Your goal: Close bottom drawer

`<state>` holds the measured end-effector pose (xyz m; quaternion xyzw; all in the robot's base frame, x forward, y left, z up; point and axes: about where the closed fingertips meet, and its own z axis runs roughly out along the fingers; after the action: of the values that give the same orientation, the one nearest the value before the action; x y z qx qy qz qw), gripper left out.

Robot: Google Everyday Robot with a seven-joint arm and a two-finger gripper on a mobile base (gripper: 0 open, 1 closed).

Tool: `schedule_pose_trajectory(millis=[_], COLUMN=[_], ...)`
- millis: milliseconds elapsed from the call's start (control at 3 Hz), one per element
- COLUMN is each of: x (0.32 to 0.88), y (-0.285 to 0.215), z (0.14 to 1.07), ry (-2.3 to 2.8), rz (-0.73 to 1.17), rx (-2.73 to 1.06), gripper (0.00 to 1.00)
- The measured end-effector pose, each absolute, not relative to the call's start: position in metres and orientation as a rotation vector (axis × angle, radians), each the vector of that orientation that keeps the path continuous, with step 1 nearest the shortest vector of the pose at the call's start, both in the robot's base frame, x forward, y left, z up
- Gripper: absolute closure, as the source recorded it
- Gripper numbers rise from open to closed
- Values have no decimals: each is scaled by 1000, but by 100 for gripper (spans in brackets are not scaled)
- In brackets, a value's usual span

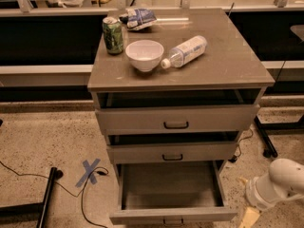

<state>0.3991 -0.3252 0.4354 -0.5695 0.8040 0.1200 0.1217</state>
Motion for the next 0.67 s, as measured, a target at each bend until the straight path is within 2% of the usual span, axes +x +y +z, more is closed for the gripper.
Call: schedule_pose_trajectory(millis=[333, 667], x=[377, 373], y=[-343, -339], z=[374, 374], ry=[2294, 2285], rz=[456, 475], rx=[-1807, -1819], gripper=[0, 0])
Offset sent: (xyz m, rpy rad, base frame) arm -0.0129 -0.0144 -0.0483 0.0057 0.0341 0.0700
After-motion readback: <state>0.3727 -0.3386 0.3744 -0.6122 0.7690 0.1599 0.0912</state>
